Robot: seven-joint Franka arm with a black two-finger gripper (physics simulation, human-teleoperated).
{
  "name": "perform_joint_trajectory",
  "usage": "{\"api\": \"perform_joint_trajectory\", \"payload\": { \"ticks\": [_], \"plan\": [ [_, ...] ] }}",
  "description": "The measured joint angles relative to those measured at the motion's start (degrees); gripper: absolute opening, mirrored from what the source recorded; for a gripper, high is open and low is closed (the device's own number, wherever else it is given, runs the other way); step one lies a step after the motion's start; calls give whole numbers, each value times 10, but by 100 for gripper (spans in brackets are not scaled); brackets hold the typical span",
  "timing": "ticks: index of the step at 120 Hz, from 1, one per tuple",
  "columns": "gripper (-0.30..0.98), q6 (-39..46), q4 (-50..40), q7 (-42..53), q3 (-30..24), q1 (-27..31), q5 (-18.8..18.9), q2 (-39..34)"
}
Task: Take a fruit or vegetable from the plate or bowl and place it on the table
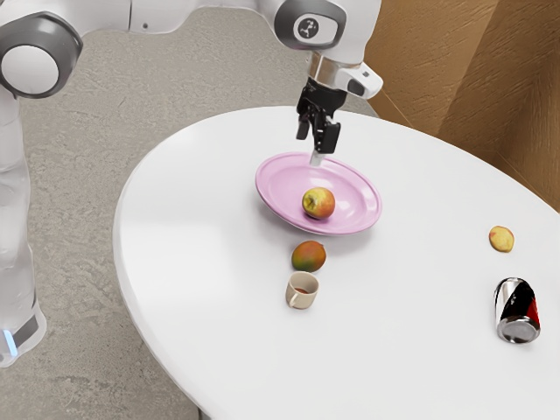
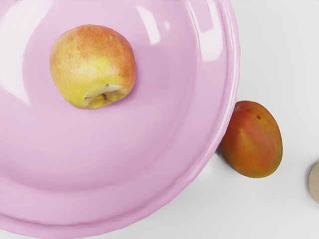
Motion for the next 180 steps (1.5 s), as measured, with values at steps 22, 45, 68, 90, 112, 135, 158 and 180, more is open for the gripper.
{"api": "perform_joint_trajectory", "payload": {
  "ticks": [22, 45, 68, 90, 112, 135, 158, 180],
  "plan": [
    [69, -32, 163, 20, 85, -24, 13, 39],
    [69, -51, 196, 35, 88, 17, 14, 34],
    [69, -82, 279, 46, 87, -14, 16, 33],
    [69, -63, 279, 53, 87, -6, 16, 111],
    [69, -45, 277, 58, 87, -5, 14, 161],
    [69, -38, 276, 63, 85, -9, 12, 192],
    [69, -12, 233, 66, 84, -16, 5, 186],
    [69, 65, 99, 70, 83, -21, -8, 146]
  ]
}}
